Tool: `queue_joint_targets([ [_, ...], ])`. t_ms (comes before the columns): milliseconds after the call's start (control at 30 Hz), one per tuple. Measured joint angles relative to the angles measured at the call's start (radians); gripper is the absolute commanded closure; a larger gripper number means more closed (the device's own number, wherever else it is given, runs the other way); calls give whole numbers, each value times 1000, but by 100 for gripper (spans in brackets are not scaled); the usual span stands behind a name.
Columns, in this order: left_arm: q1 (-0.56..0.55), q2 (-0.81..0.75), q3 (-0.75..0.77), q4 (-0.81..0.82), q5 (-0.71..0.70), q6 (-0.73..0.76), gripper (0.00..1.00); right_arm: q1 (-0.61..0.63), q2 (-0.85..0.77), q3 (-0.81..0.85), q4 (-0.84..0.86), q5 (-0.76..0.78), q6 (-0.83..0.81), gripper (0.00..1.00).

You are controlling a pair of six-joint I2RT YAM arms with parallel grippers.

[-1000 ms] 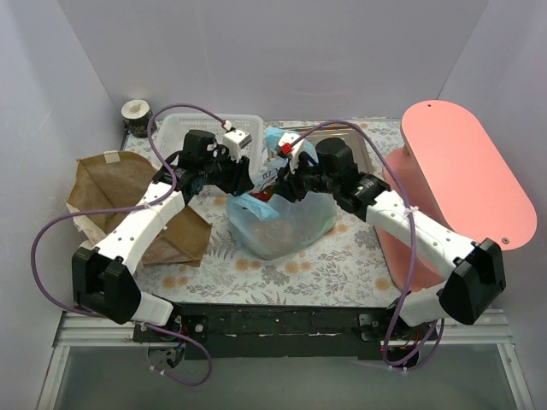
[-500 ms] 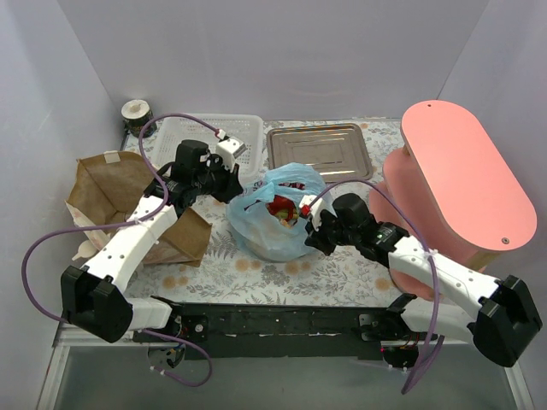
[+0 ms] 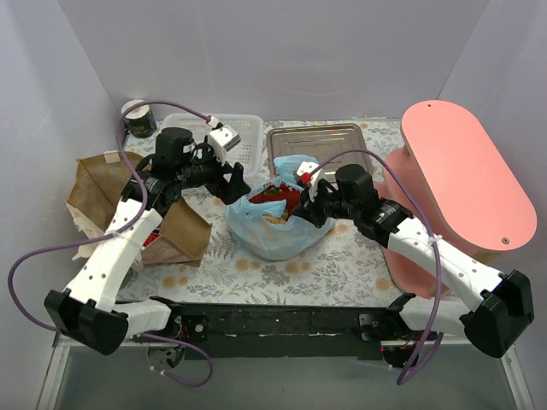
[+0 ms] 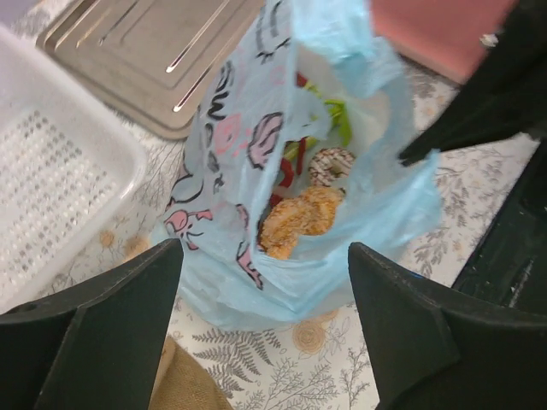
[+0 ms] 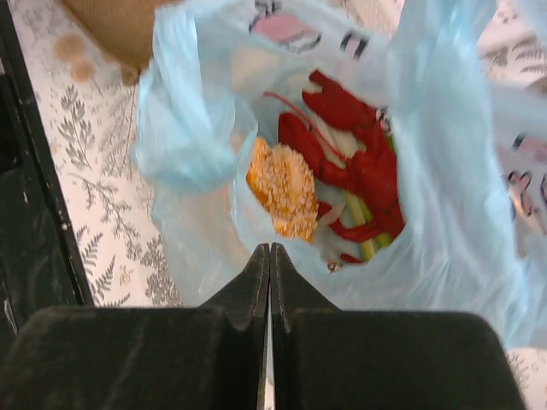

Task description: Untie the knot of the grocery bags and take out the mixed food

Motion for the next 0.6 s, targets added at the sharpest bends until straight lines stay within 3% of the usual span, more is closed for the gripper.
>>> queue_joint_targets([
  [233, -6, -80, 15, -66, 210, 49, 18, 6, 139, 71, 61, -21, 37, 97],
  [433, -70, -63, -123, -5, 275, 36, 16, 12, 253, 58, 66, 60, 44, 96],
  [500, -105, -47, -159, 24, 264, 44, 20, 16, 243, 21, 81, 73, 56, 95],
  [600, -151, -34, -208, 57, 243, 68, 45, 33, 201, -69, 99, 88, 62, 94],
])
